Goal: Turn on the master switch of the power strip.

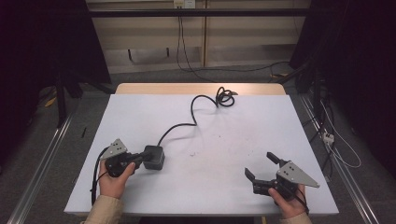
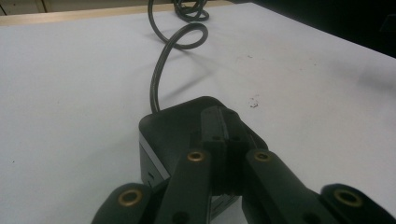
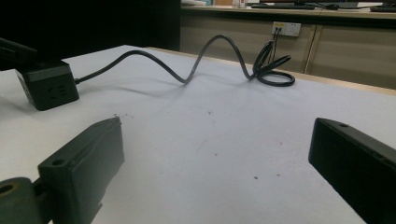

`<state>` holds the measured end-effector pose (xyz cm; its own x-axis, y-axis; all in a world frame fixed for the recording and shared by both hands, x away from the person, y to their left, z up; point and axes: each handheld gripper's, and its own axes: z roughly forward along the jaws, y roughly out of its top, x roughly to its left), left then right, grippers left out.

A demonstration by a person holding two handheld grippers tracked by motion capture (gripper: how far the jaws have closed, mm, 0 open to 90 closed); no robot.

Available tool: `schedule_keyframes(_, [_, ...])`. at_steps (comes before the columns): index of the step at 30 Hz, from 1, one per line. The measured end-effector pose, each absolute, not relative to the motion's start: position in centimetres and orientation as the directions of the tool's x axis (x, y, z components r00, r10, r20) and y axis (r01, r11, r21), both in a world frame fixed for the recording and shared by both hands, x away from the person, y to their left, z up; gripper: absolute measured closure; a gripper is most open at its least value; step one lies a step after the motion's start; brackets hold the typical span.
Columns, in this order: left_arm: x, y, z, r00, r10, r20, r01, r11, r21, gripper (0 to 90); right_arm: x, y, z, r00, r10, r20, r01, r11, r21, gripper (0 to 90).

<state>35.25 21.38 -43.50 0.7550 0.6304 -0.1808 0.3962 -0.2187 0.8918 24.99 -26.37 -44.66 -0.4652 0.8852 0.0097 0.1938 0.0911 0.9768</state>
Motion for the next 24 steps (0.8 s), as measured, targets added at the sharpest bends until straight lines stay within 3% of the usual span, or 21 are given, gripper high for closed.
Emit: schedule_keyframes(24, [35.13, 21.08, -43.24, 0.750, 0.642, -0.160, 0.398, -0.245, 0.884, 90.0, 24.98, -26.36, -44.64, -0.465, 0.885, 0.009, 0.192, 0.092, 0.977, 2.8])
